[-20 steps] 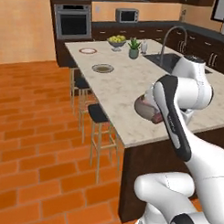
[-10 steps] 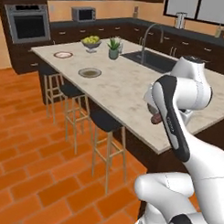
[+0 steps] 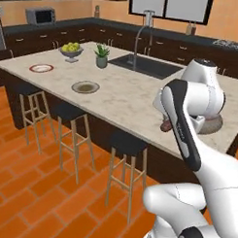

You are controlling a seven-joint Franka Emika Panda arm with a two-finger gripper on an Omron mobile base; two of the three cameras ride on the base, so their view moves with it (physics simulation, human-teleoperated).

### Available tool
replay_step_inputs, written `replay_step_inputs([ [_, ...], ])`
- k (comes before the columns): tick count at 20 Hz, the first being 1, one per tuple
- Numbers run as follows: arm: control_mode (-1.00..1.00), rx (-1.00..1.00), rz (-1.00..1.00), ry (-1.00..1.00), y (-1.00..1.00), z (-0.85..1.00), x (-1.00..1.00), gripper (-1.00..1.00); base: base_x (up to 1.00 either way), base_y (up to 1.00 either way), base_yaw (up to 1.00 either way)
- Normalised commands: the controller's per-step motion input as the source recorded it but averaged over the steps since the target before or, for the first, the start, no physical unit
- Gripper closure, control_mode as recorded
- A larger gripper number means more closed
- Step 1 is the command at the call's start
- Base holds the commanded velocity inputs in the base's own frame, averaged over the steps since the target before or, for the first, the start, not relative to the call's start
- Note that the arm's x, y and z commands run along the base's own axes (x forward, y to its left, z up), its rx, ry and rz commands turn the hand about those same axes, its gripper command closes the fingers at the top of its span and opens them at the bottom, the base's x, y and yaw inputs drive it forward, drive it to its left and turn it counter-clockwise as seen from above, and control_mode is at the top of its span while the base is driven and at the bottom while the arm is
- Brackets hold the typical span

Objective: Place one bun and one sausage from the bowl on each plate.

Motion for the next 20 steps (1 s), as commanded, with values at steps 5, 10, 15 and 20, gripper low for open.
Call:
replay_step_inputs([
  [5,1.00,0.00,0.00,0.00,0.00,0.00,0.00,1.00,0.32,1.00,-0.52],
  [10,1.00,0.00,0.00,0.00,0.00,0.00,0.00,1.00,0.26,0.96,-0.57],
  [15,1.00,0.00,0.00,0.00,0.00,0.00,0.00,1.00,0.18,0.99,-0.54],
  [20,1.00,0.00,0.00,0.00,0.00,0.00,0.00,1.00,0.04,1.00,-0.45],
])
